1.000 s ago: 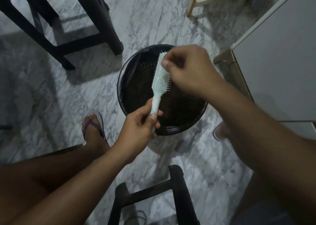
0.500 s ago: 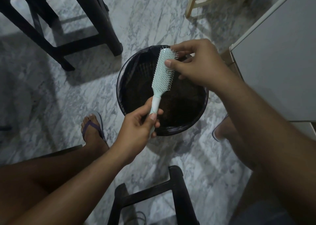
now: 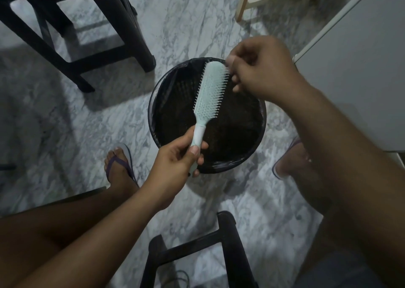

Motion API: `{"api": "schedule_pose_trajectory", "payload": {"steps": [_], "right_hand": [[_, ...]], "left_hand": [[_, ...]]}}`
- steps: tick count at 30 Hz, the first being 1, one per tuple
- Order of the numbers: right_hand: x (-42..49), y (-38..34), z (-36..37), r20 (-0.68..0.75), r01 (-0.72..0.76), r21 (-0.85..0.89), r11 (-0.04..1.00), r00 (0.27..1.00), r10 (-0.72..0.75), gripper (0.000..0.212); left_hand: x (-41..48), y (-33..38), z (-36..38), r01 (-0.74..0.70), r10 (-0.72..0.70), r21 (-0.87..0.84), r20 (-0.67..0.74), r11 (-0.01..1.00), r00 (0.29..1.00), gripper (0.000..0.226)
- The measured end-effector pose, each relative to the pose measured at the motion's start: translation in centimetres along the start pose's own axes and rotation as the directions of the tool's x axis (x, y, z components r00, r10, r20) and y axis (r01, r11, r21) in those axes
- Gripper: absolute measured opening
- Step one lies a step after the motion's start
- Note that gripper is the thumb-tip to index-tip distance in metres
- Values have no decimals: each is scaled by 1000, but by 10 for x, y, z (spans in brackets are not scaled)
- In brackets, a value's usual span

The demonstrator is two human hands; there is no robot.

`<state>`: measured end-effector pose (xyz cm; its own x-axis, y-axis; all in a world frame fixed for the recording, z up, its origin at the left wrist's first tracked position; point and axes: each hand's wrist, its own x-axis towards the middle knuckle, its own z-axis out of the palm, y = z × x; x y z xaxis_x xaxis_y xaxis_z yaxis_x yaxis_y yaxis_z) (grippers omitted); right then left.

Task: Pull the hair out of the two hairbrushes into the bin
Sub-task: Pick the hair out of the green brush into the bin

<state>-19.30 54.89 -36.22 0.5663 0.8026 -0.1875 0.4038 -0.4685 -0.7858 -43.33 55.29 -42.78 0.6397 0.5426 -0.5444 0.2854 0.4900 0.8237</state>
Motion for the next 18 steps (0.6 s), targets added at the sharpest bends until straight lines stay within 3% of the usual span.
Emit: {"api": "schedule_pose_trajectory", "payload": {"steps": [2, 5, 8, 10, 11, 13, 15, 18], "right_hand": [[2, 0, -9, -55, -30, 135, 990, 998, 38, 16], [-1, 3, -16, 14, -49, 108, 993, 999, 48, 14], [-16, 21, -1, 305, -62, -269, 961, 941, 146, 29], [-20, 29, 12, 378, 36, -445, 895, 914, 151, 49], [-19, 30, 17, 377, 34, -393, 919, 917, 127, 54], [-16, 25, 21, 341, -122, -30, 992, 932, 125, 59], [-14, 19, 22, 385, -258, 329, 908, 915, 121, 52], [-15, 8, 20, 435, -308, 485, 819, 897, 80, 29]], "left_hand": [[2, 2, -2, 14, -16, -75, -30, 997, 999, 46], [5, 6, -6, -2, -5, -102, -72, 995, 997, 46], [6, 10, -9, -21, 13, -112, -75, 994, 997, 46], [7, 10, -8, -26, 19, -111, -66, 993, 998, 46], [7, 10, -7, -28, 22, -109, -60, 994, 998, 46], [5, 10, -5, -29, 26, -99, -39, 995, 999, 47], [3, 10, -3, -30, 31, -77, 4, 997, 1000, 47], [0, 9, -2, -32, 35, -48, 56, 998, 998, 48]]}}
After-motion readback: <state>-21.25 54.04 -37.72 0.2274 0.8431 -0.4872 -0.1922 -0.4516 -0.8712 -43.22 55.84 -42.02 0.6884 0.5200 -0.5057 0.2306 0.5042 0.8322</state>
